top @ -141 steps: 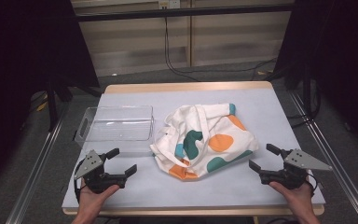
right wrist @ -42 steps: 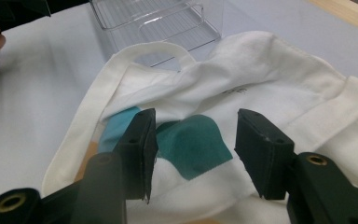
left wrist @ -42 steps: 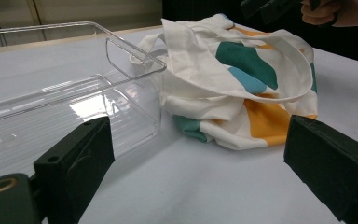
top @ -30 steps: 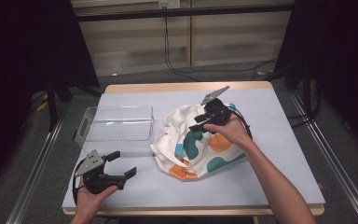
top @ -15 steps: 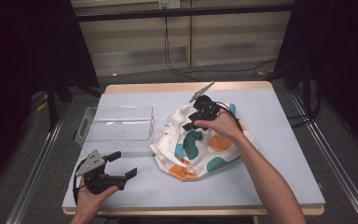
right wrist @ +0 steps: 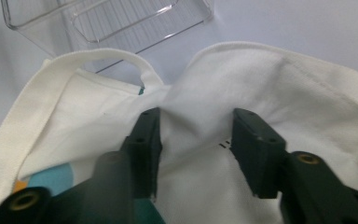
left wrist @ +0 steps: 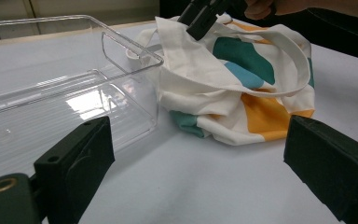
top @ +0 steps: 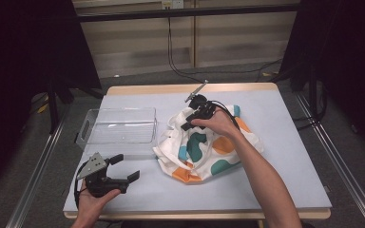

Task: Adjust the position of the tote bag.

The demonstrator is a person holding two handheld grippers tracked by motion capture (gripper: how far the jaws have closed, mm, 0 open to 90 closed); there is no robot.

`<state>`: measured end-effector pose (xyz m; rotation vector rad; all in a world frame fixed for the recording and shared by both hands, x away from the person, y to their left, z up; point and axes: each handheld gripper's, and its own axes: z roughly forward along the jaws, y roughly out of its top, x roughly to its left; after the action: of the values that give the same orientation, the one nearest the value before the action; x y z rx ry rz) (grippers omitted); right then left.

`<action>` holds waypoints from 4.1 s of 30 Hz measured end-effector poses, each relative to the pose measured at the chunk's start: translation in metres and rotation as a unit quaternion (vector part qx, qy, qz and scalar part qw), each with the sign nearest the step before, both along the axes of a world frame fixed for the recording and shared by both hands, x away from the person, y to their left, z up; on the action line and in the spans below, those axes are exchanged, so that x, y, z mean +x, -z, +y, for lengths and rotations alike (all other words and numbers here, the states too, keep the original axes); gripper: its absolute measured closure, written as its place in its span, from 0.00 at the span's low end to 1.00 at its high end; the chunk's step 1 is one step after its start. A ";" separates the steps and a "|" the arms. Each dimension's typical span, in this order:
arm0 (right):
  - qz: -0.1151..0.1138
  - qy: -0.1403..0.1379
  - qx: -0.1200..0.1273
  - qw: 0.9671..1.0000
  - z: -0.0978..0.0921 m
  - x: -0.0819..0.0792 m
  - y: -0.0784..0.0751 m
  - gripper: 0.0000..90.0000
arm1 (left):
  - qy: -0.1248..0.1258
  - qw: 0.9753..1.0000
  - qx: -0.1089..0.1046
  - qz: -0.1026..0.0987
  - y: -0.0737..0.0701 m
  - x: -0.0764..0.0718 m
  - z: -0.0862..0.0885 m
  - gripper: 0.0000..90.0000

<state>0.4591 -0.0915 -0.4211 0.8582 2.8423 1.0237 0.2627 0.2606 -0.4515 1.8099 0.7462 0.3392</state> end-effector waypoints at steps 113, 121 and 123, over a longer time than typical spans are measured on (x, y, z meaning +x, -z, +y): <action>-0.085 0.026 0.151 0.985 -0.117 -0.200 0.030 1.00 | 0.012 1.000 -0.007 0.003 -0.005 -0.005 -0.008 0.19; -0.073 0.031 0.102 0.992 -0.113 -0.191 0.050 1.00 | 0.031 0.999 -0.008 0.003 -0.005 -0.006 -0.011 0.19; -0.075 0.033 0.110 0.991 -0.114 -0.192 0.049 1.00 | 0.029 1.000 -0.010 0.004 -0.005 -0.006 -0.011 0.19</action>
<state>0.2674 -0.2054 -0.4698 0.8404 2.5953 1.3489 0.2567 0.2495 -0.4469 1.8115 0.6993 0.2850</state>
